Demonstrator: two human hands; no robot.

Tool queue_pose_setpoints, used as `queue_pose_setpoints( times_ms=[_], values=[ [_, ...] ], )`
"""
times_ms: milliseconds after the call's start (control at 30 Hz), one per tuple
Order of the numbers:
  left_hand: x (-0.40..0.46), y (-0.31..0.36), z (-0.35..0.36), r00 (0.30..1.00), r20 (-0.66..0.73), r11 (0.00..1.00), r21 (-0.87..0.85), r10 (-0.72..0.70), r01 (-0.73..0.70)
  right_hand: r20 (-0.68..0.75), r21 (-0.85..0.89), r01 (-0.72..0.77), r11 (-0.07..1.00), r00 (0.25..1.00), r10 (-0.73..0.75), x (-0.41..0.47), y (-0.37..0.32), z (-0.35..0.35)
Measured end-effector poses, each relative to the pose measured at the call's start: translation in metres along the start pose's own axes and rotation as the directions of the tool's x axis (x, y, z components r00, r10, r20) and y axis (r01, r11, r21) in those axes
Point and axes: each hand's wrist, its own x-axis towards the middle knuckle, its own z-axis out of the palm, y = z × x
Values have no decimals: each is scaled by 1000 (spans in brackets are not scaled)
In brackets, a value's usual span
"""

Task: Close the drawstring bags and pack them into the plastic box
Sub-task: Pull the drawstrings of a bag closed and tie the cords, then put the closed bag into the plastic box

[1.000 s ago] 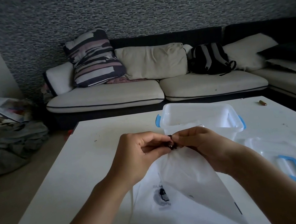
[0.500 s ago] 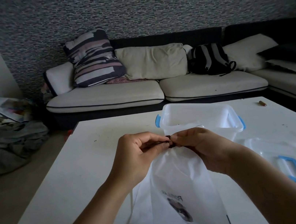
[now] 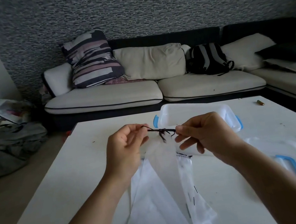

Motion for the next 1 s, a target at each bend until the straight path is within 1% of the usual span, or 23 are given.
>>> queue_pose_setpoints(
  times_ms=[67, 133, 200, 267, 300, 333, 400, 433, 467, 500, 567, 600, 633, 700, 733, 767, 800, 833, 900, 933, 967, 1000],
  values=[
    [0, -2, 4, 997, -75, 1000, -14, -25, 24, -9, -59, 33, 998, 999, -34, 0, -1, -2],
    [-1, -2, 10, 989, -135, 997, -50, -63, 57, -26, -63, 52, 997, 998, -53, 1, -1, -3],
    [-2, -2, 16, 983, -154, 994, -64, -97, 88, -54, -54, 63, 997, 996, -66, 2, -1, -4],
    [-1, -3, 19, 978, -138, 986, -68, -158, 150, -70, -52, 40, 998, 997, -43, 3, 2, -3],
    [-3, -4, 20, 968, -137, 976, -86, -211, 201, -46, -55, 17, 998, 999, -19, 3, 3, 1],
    [-4, -7, 22, 950, -141, 957, -122, -280, 264, 8, -88, 1, 996, 1000, 0, 1, 6, 6],
    [-5, -11, 24, 892, -167, 902, -184, -419, 389, 192, -239, 10, 971, 981, 38, -1, 17, 17],
    [-4, -13, 24, 871, -177, 884, -193, -458, 425, 257, -320, -5, 947, 962, 92, -4, 23, 23],
    [-3, -13, 24, 865, -169, 876, -195, -472, 440, 281, -395, -2, 919, 952, 123, -8, 28, 27],
    [-2, -15, 24, 869, -140, 874, -189, -475, 447, 261, -452, 35, 891, 961, 94, -10, 32, 30],
    [-1, -14, 27, 877, -44, 865, -194, -478, 462, 155, -509, 127, 852, 986, -54, -8, 38, 33],
    [-1, -12, 30, 877, 2, 856, -217, -481, 470, 96, -523, 145, 840, 989, -111, -6, 39, 33],
    [-1, -9, 32, 872, 39, 840, -252, -488, 481, 67, -546, 160, 823, 987, -148, -4, 36, 32],
    [1, -3, 36, 867, 77, 788, -384, -493, 482, -17, -630, 164, 759, 974, -225, 3, 30, 19],
    [3, -2, 36, 866, 73, 758, -449, -495, 472, -68, -665, 155, 730, 961, -267, 9, 22, 8],
    [7, -2, 35, 866, 42, 756, -467, -499, 458, -113, -712, 144, 687, 942, -316, 17, 13, -6],
    [11, -4, 34, 870, 20, 774, -447, -493, 449, -149, -752, 133, 645, 920, -363, 28, 3, -21],
    [14, -7, 32, 885, -9, 822, -375, -465, 428, -172, -791, 129, 598, 891, -419, 42, -8, -35],
    [19, -14, 29, 917, -23, 902, -194, -397, 386, -170, -880, 98, 465, 849, -500, 80, -22, -56],
    [21, -20, 28, 935, -27, 933, -79, -354, 351, -151, -904, 83, 418, 855, -497, 103, -22, -63],
    [23, -26, 26, 953, -17, 952, 37, -302, 303, -121, -919, 74, 387, 881, -457, 126, -18, -67],
    [25, -34, 23, 968, 4, 956, 155, -252, 248, -86, -932, 60, 358, 922, -378, 148, -7, -71]
  ],
)
